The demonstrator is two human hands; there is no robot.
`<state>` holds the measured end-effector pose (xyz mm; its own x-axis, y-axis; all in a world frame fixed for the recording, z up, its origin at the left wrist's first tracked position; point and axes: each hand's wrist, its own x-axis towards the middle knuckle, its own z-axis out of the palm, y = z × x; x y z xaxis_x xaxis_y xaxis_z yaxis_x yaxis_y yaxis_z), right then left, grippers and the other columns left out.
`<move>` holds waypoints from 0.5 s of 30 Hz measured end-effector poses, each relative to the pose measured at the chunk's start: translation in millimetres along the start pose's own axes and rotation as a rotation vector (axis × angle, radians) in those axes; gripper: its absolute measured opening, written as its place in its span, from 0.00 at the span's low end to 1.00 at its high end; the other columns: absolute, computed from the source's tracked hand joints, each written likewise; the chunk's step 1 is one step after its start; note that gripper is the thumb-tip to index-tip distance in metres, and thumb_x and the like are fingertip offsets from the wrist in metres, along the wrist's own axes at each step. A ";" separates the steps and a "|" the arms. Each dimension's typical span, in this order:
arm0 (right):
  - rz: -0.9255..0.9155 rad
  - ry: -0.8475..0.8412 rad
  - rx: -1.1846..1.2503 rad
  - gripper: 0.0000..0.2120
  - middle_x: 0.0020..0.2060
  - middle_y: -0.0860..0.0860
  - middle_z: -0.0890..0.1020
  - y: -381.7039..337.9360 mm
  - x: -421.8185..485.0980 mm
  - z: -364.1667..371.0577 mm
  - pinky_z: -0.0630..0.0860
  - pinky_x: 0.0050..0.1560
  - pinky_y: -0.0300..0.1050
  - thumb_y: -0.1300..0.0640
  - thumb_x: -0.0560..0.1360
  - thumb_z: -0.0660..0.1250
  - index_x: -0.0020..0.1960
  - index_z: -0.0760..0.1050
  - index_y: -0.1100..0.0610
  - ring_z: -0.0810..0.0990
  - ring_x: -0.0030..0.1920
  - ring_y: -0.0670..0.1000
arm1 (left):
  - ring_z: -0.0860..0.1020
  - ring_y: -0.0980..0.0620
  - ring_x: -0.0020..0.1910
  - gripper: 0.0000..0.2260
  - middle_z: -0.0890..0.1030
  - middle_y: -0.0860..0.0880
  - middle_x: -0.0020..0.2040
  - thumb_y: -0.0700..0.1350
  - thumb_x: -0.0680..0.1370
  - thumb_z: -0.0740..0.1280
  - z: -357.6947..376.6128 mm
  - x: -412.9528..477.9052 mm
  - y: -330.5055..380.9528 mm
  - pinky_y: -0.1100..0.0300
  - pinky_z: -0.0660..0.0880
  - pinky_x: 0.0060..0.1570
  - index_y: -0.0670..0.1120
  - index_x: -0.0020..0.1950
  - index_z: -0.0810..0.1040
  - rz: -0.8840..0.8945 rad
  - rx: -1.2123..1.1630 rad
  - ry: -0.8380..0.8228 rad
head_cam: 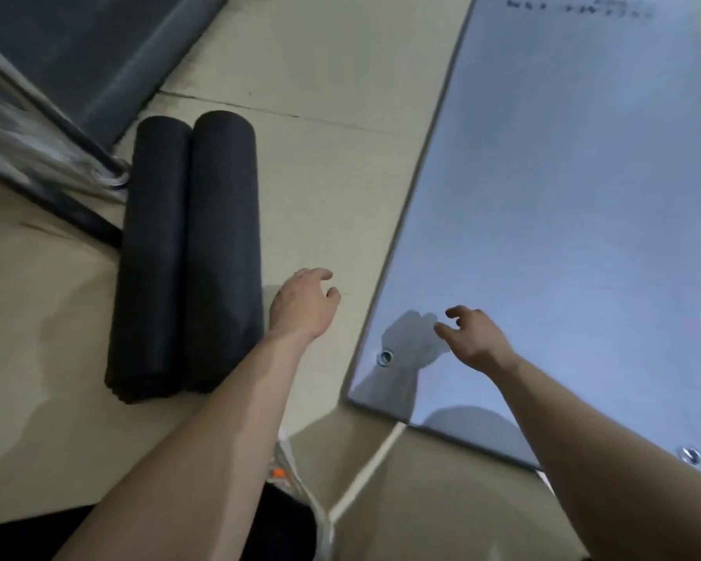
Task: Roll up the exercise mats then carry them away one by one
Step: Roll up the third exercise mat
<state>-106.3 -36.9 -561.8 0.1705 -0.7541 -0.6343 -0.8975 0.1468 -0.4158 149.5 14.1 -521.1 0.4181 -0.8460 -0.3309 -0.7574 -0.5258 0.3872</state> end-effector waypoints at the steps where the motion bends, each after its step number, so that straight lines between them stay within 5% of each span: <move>1: 0.045 0.018 -0.026 0.26 0.70 0.59 0.74 32.3 -10.6 -12.0 0.75 0.65 0.53 0.44 0.83 0.62 0.77 0.69 0.54 0.78 0.66 0.59 | 0.74 0.45 0.68 0.18 0.76 0.48 0.70 0.50 0.80 0.64 15.7 -9.1 24.0 0.54 0.70 0.66 0.50 0.70 0.77 0.048 0.030 -0.066; 6: 0.170 -0.041 -0.238 0.29 0.70 0.55 0.69 170.0 -50.5 -25.5 0.76 0.60 0.54 0.44 0.79 0.66 0.78 0.66 0.47 0.73 0.68 0.60 | 0.71 0.46 0.71 0.28 0.72 0.49 0.72 0.55 0.74 0.73 125.6 -57.9 106.9 0.54 0.69 0.68 0.53 0.73 0.73 0.395 0.248 -0.434; 11: 0.153 -0.125 -0.503 0.61 0.75 0.50 0.50 241.0 -70.1 24.3 0.76 0.55 0.56 0.38 0.63 0.82 0.80 0.44 0.48 0.60 0.73 0.59 | 0.49 0.37 0.80 0.52 0.46 0.50 0.81 0.60 0.67 0.79 226.5 -102.9 102.4 0.40 0.59 0.75 0.54 0.81 0.49 0.574 0.756 -0.623; 15: 0.092 0.070 -0.611 0.43 0.77 0.54 0.58 240.3 -68.9 35.8 0.77 0.52 0.52 0.57 0.73 0.74 0.79 0.52 0.53 0.66 0.70 0.61 | 0.55 0.40 0.77 0.43 0.46 0.53 0.80 0.48 0.72 0.76 228.6 -98.4 86.2 0.47 0.70 0.70 0.59 0.77 0.50 0.715 0.745 -0.454</move>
<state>-319.2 73.3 -641.4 0.0725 -0.7991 -0.5968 -0.9814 -0.1637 0.1001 -71.6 72.4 -651.9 -0.3373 -0.7415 -0.5800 -0.9240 0.3786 0.0534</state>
